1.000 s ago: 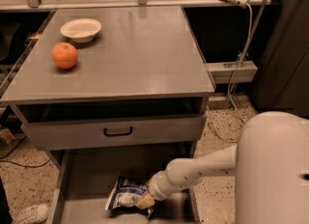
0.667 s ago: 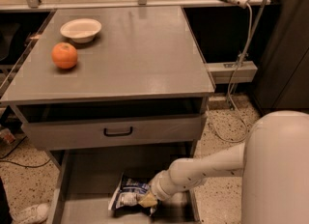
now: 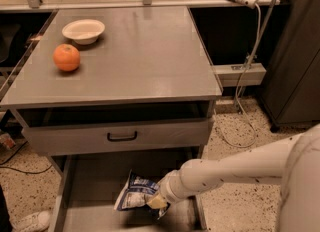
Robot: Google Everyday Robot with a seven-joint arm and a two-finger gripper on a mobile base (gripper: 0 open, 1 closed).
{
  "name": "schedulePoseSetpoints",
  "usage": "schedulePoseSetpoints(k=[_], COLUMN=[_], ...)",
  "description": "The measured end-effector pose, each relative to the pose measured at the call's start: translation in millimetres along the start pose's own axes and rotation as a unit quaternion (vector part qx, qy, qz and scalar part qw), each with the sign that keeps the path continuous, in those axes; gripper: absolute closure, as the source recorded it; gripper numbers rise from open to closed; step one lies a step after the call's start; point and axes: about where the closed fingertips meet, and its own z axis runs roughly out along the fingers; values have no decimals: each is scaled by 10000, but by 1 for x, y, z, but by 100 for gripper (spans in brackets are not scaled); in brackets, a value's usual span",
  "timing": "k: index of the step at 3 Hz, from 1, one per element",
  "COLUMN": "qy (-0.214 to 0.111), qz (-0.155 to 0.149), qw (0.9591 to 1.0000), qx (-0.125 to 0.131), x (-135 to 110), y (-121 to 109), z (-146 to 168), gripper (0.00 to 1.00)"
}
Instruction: Pick blue chip bag from middle drawer and place on counter
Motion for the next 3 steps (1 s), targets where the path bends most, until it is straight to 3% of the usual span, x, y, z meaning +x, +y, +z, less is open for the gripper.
schedulePoseSetpoints(k=[3], qy=[692], qz=[234], qw=[9955], qx=[596], x=[-27], y=[4], z=[-127], gripper=[100])
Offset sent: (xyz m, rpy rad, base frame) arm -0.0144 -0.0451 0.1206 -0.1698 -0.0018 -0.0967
